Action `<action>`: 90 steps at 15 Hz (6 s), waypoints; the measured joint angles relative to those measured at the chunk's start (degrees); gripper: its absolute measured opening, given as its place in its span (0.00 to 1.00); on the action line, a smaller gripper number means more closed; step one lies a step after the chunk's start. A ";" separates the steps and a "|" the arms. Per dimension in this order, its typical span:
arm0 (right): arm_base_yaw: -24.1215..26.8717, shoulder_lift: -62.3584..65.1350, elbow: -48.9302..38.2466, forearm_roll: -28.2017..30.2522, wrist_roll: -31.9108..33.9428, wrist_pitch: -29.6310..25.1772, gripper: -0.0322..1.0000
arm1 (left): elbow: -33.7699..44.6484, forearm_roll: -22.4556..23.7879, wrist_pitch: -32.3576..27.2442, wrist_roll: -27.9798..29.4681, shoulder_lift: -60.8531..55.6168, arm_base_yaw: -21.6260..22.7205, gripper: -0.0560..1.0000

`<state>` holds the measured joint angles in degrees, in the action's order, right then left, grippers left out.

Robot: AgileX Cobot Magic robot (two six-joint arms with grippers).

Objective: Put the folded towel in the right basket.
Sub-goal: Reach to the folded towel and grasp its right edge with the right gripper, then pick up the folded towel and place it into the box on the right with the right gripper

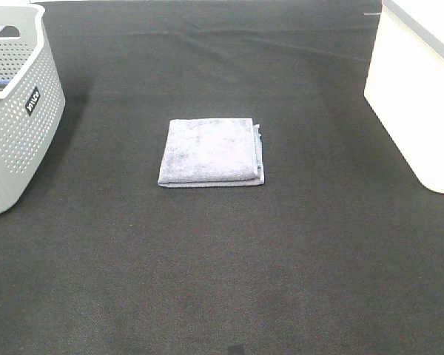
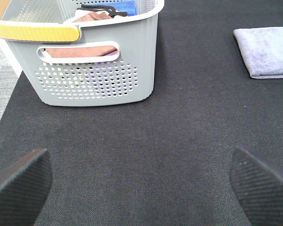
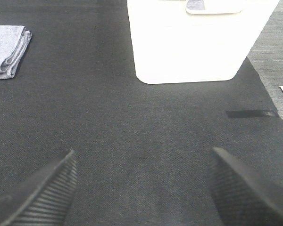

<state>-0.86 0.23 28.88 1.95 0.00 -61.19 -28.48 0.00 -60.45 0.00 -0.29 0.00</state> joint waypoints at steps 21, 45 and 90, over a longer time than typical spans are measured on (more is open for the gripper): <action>0.00 -28.02 11.86 -6.76 0.00 10.60 0.74 | 0.00 0.00 0.00 0.00 0.00 0.00 0.98; -12.61 -124.39 80.50 -30.02 -11.23 -5.50 0.74 | 0.00 0.00 0.00 0.00 0.00 0.00 0.98; -5.50 -116.88 105.20 -14.38 -12.43 -8.82 0.11 | 0.00 0.00 0.00 0.00 0.00 0.00 0.98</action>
<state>-6.36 -116.65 134.07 -12.43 -12.43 -70.02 -28.48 0.00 -60.45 0.00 -0.29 0.00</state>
